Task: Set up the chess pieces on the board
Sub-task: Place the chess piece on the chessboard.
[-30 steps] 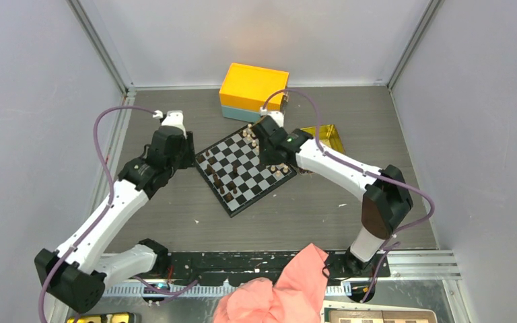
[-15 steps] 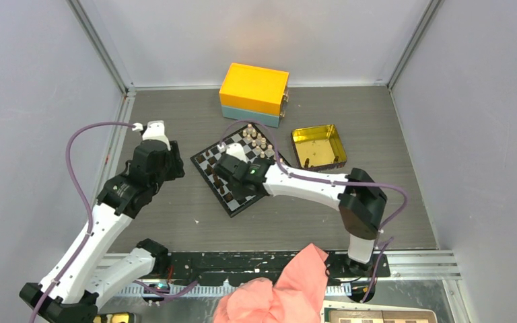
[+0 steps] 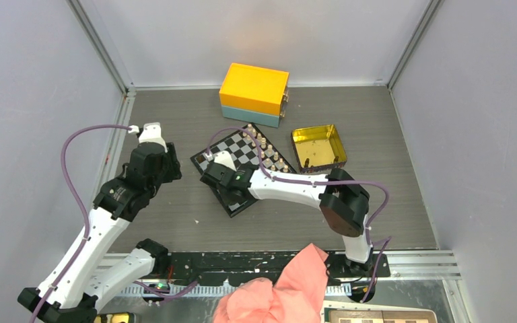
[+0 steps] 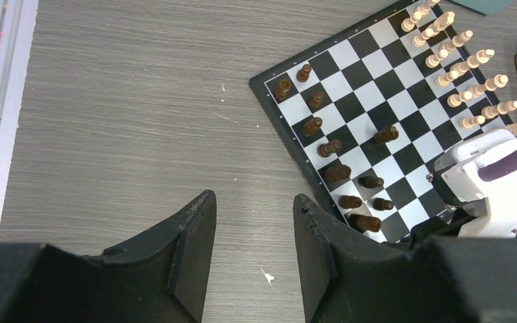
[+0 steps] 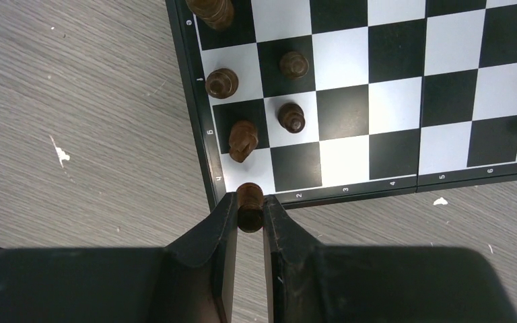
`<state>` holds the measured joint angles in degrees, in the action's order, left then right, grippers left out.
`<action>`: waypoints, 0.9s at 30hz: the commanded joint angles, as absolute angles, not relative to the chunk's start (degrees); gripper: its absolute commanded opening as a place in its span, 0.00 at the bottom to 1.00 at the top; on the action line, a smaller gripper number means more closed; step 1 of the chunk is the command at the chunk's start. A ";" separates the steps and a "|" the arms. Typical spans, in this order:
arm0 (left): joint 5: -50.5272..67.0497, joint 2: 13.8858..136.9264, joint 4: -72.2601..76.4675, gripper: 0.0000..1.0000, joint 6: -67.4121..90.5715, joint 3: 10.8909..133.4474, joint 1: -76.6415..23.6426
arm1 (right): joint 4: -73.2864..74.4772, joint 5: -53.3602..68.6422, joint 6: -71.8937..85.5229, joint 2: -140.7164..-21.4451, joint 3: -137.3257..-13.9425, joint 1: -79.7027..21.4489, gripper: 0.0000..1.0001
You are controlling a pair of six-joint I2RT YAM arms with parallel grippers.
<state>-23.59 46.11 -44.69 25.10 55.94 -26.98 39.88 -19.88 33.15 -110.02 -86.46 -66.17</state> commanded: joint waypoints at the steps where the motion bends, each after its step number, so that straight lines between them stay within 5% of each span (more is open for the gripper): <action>1: -25.39 45.39 -43.86 0.47 24.57 56.18 -26.84 | 37.49 -21.43 32.58 -110.15 -87.80 -66.61 0.01; 27: -26.24 44.66 -43.39 0.45 23.82 55.45 -26.82 | 31.11 -21.78 31.11 -109.66 -81.44 -67.02 0.03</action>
